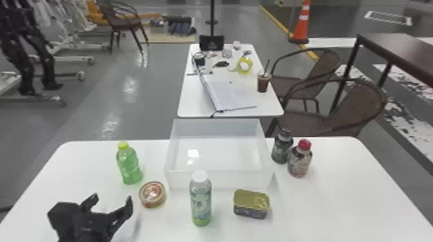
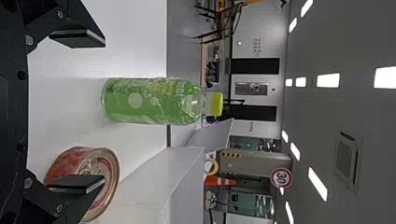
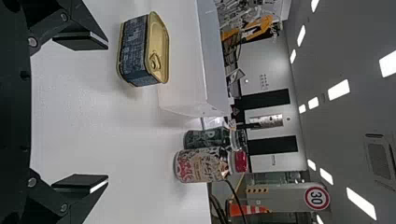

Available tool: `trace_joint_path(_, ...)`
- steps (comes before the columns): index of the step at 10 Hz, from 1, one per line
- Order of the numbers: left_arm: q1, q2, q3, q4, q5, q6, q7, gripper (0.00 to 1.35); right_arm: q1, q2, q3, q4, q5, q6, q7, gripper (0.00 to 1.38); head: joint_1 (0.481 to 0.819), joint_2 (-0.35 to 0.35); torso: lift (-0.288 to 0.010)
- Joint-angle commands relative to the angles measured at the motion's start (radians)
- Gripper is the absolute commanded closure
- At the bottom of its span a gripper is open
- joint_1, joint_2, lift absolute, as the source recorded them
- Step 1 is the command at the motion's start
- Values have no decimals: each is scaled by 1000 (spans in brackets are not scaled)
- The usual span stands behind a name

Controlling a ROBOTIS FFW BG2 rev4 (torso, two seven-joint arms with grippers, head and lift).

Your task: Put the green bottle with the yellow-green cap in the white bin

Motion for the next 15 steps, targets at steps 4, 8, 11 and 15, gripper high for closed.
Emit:
trace_joint_path(4, -199, 43, -12, 180, 6, 57, -53, 257, -4, 0, 0, 3, 0, 0, 1, 269, 549, 0, -100)
trace_joint_path(8, -336, 80, -41, 321, -9, 129, -76, 257, -9, 3, 2, 5, 2, 0, 1, 269, 549, 0, -100)
trace_joint_path(11, -417, 89, -38, 435, -38, 114, -74, 259, -11, 5, 2, 6, 2, 0, 1, 269, 549, 0, -100)
trace_joint_path(15, -480, 95, -21, 535, -107, 96, -45, 476, -12, 5, 2, 8, -2, 0, 1, 269, 549, 0, -100)
